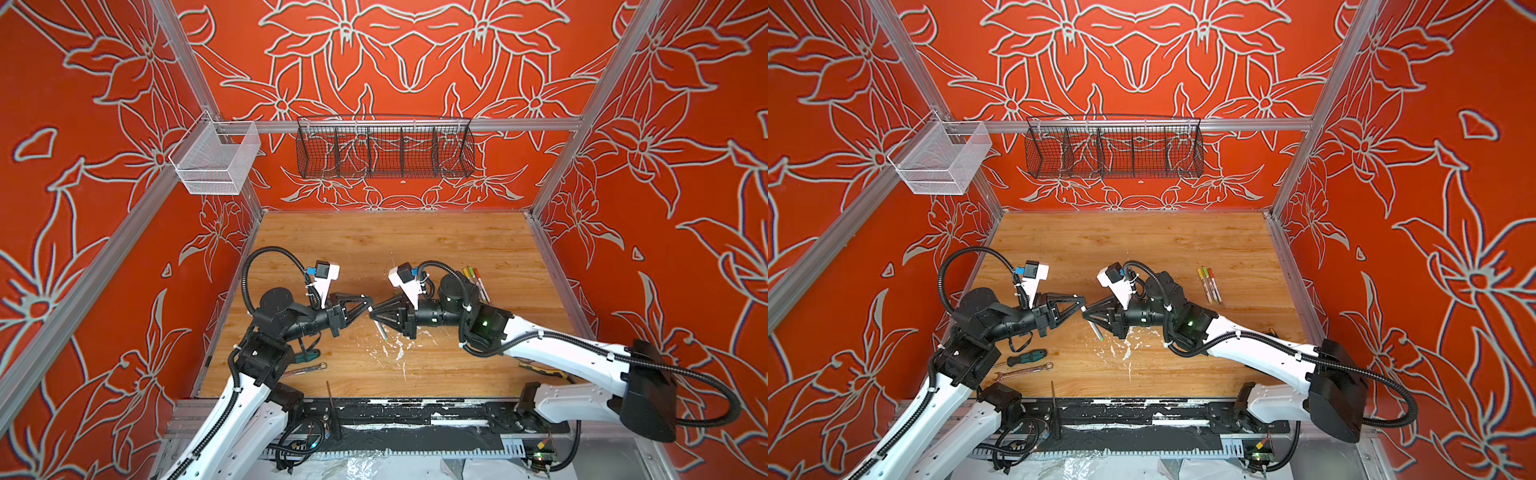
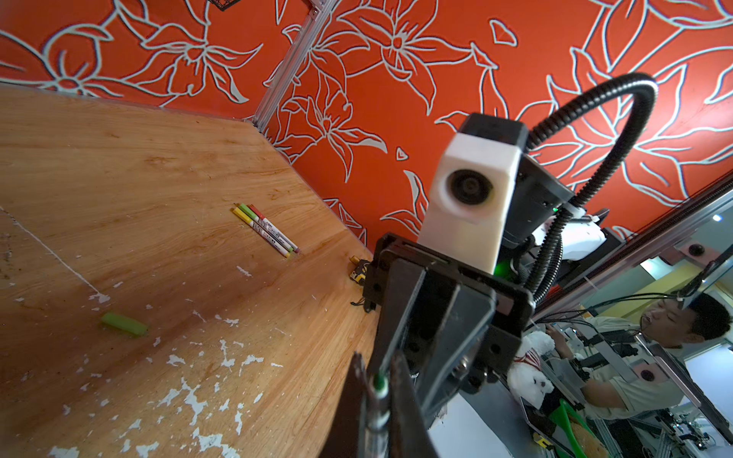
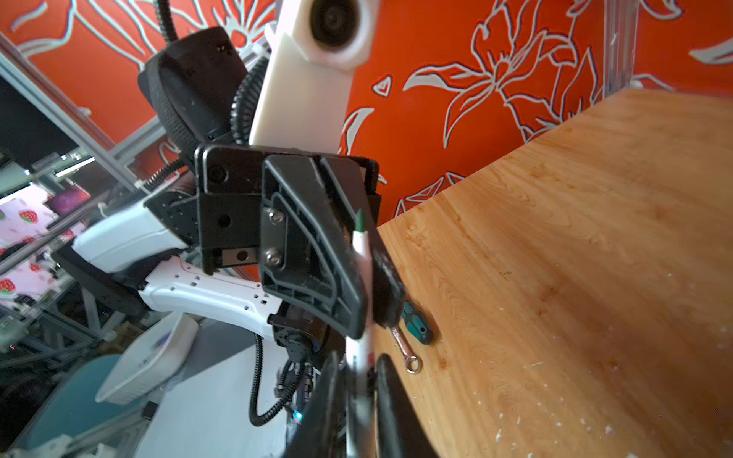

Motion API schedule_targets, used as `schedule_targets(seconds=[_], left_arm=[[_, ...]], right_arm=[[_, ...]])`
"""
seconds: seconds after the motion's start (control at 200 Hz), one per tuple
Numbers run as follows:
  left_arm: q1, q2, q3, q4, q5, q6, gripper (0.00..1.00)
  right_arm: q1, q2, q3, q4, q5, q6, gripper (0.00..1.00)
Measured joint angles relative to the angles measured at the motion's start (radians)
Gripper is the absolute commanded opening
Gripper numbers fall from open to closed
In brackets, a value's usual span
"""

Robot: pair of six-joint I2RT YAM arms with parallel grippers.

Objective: Insert the pens into the pen caps
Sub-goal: 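Lift the white pen toward the left gripper, then move the left gripper over the green cap while the right gripper holds the pen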

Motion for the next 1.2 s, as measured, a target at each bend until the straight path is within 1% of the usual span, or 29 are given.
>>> schedule_targets(seconds=[0.085,0.245,0.355,0.405,0.495,0.601,0.606,0.631,0.656,0.701,0.711,0.721,0.746,0.821,0.961,1.076,1.201], left_arm=[[0.000,0.000,0.000,-0.004,-0.005,0.007,0.00],[0.000,0.000,0.003,-0.019,-0.016,0.024,0.00],[0.000,0.002,0.016,-0.040,-0.020,0.039,0.00],[0.000,0.002,0.023,-0.046,-0.023,0.044,0.00],[0.001,0.005,0.027,-0.052,-0.029,0.050,0.00],[0.001,0.017,0.027,-0.057,-0.028,0.039,0.00],[0.001,0.018,0.027,-0.057,-0.028,0.039,0.01],[0.001,0.022,0.027,-0.057,-0.027,0.037,0.14],[0.001,0.027,0.027,-0.057,-0.030,0.035,0.36],[0.001,0.034,0.027,-0.056,-0.040,0.039,0.77],[0.001,0.036,0.027,-0.056,-0.042,0.038,0.91],[0.001,0.038,0.027,-0.056,-0.043,0.039,0.99],[0.001,0.041,0.027,-0.056,-0.050,0.039,0.97],[0.001,0.045,0.027,-0.056,-0.078,0.038,0.97],[0.001,0.084,0.029,-0.050,-0.139,0.034,0.97],[0.001,0.163,0.036,-0.028,-0.178,0.017,0.98],[0.001,0.293,0.037,-0.002,-0.216,-0.006,1.00]], right_arm=[[0.004,0.015,0.013,-0.014,-0.014,-0.002,0.37],[0.005,0.044,0.013,-0.046,-0.021,0.003,0.36],[0.005,0.058,0.013,-0.068,-0.021,0.006,0.28],[0.005,0.062,0.013,-0.074,-0.022,0.000,0.21],[0.005,0.065,0.013,-0.076,-0.022,-0.005,0.10],[0.011,0.066,0.015,-0.088,-0.017,-0.015,0.02],[0.011,0.066,0.016,-0.090,-0.015,-0.016,0.02],[0.011,0.066,0.021,-0.101,-0.010,-0.017,0.01],[0.010,0.068,0.028,-0.116,-0.005,-0.017,0.00],[0.010,0.071,0.047,-0.153,0.010,-0.016,0.00],[0.010,0.072,0.052,-0.162,0.013,-0.016,0.00],[0.010,0.073,0.058,-0.172,0.016,-0.016,0.00],[0.009,0.076,0.069,-0.196,0.031,-0.014,0.00],[-0.003,0.081,0.097,-0.273,0.066,-0.011,0.00],[-0.044,0.067,0.077,-0.377,0.115,0.000,0.00],[-0.094,0.002,0.012,-0.460,0.149,0.010,0.00],[-0.157,-0.090,-0.044,-0.550,0.196,0.010,0.00]])
